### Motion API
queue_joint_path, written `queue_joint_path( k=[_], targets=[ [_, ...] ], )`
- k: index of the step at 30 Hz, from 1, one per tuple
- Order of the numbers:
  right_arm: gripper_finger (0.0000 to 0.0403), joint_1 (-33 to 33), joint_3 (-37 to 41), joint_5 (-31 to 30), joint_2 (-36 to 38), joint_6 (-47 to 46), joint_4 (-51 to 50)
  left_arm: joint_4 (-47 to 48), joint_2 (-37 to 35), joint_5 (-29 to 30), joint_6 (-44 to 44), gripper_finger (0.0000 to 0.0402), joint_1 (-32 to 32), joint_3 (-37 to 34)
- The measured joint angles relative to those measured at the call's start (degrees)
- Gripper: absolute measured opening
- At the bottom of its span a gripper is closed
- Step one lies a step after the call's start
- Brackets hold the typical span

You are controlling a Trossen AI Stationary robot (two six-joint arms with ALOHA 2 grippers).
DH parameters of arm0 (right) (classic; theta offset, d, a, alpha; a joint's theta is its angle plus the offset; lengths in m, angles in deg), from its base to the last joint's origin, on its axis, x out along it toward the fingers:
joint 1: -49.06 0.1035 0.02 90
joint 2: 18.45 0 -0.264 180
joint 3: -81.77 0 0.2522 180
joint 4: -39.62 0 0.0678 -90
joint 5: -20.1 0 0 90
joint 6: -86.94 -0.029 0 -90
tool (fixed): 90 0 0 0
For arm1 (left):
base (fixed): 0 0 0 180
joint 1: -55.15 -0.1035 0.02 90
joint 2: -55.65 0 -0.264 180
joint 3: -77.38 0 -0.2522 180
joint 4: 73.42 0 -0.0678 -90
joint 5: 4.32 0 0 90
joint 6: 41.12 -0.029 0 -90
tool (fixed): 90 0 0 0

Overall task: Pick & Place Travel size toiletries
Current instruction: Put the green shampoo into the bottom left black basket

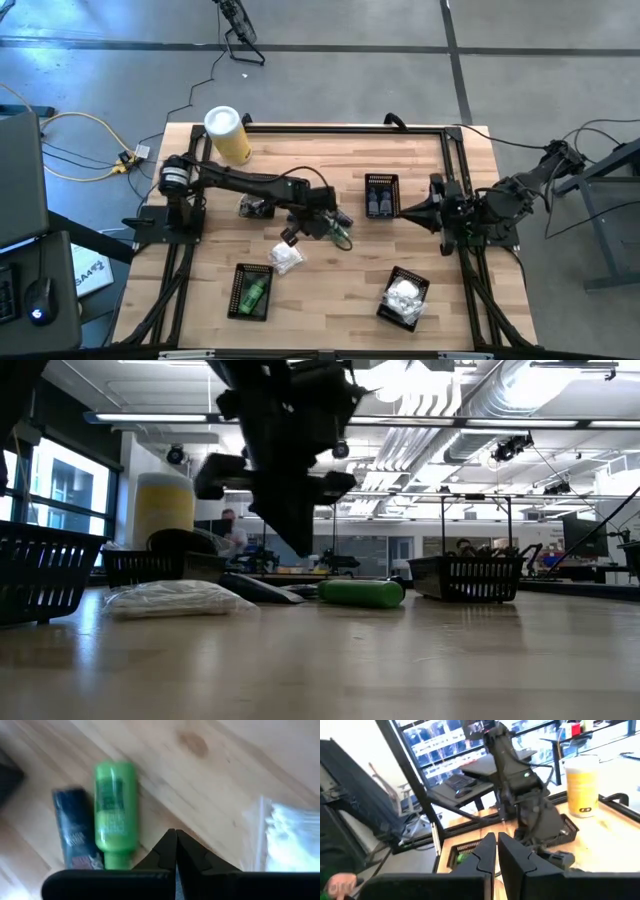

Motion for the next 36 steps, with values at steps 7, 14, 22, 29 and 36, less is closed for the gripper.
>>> queue_joint_path(
  k=[7,14,22,29,36],
  targets=[
    [0.0012,-0.02,0.0,-5.67,-0.26,0.03,1.58,-9.4,-7.64,-0.46,0.93,0.0,0.19,-9.95],
    [0.0011,-0.02,0.0,-10.62,-0.87,0.05,1.8,-14.47,-8.74,0.1,-2.8,0.0,0.23,-10.06],
    [0.0011,-0.07,0.0,-7.54,-0.65,3.6,1.24,-20.3,-8.72,3.5,-2.99,0.0,0.21,-10.15],
    [0.0011,-0.06,0.0,-3.21,2.57,6.22,-2.13,-23.7,-8.72,14.79,-3.01,0.0,0.19,-10.13],
    [0.0011,-0.07,0.0,-3.5,7.28,6.48,-6.45,-23.24,-8.72,17.22,-3.0,0.0,0.17,-10.13]
  ],
)
